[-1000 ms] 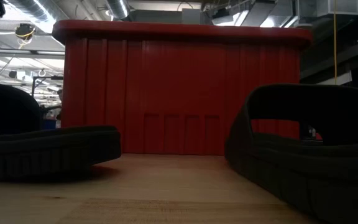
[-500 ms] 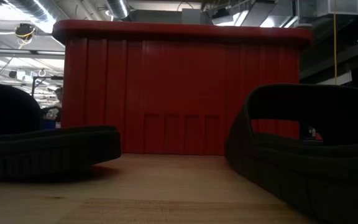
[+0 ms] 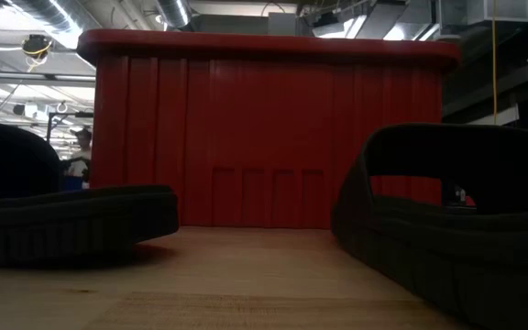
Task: Pick and place slides into bin
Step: Put the pink slide into the bin
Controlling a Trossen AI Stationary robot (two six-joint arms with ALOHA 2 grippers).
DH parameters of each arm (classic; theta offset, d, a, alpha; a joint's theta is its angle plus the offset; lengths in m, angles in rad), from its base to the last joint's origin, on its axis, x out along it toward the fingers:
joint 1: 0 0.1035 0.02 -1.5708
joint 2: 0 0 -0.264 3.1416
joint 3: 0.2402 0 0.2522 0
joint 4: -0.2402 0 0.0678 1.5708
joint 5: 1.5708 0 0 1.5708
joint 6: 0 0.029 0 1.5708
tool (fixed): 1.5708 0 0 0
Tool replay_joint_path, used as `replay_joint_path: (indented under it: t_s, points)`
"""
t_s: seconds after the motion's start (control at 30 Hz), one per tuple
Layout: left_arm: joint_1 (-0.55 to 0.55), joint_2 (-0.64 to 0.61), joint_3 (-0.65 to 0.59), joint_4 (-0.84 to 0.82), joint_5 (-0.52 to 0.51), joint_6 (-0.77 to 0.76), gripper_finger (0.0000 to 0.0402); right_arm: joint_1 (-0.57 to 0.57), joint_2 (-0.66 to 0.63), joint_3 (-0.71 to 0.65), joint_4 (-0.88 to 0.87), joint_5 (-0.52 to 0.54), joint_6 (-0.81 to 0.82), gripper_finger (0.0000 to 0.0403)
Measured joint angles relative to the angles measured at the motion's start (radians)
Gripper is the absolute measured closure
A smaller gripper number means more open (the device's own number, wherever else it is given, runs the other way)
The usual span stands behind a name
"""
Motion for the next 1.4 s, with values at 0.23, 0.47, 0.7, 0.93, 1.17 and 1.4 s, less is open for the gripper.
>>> replay_joint_path:
  t_s: [0.23, 0.47, 0.7, 0.93, 1.17, 1.4]
  points:
    - [0.000, 0.005, 0.000, -0.001, -0.026, 0.000, 0.0256, 0.000, 0.000, 0.000, 0.000, 0.000, 0.002, 0.0393]
    - [0.000, 0.036, 0.000, -0.014, -0.027, -0.002, 0.0256, 0.000, 0.000, 0.000, 0.000, 0.000, 0.002, 0.0393]
    - [0.000, 0.081, 0.000, 0.078, -0.027, 0.024, 0.0256, -0.001, 0.000, 0.000, 0.000, 0.000, 0.003, 0.0393]
    - [0.000, 0.135, 0.001, 0.088, -0.009, 0.032, 0.0256, -0.001, 0.000, 0.000, 0.000, 0.000, 0.003, 0.0393]
    - [0.000, 0.137, 0.000, 0.191, -0.065, 0.080, 0.0273, -0.001, 0.000, 0.000, -0.001, 0.000, 0.003, 0.0393]
    - [0.000, 0.137, 0.000, 0.225, -0.067, 0.079, 0.0302, -0.001, 0.000, 0.000, -0.008, 0.000, 0.003, 0.0393]
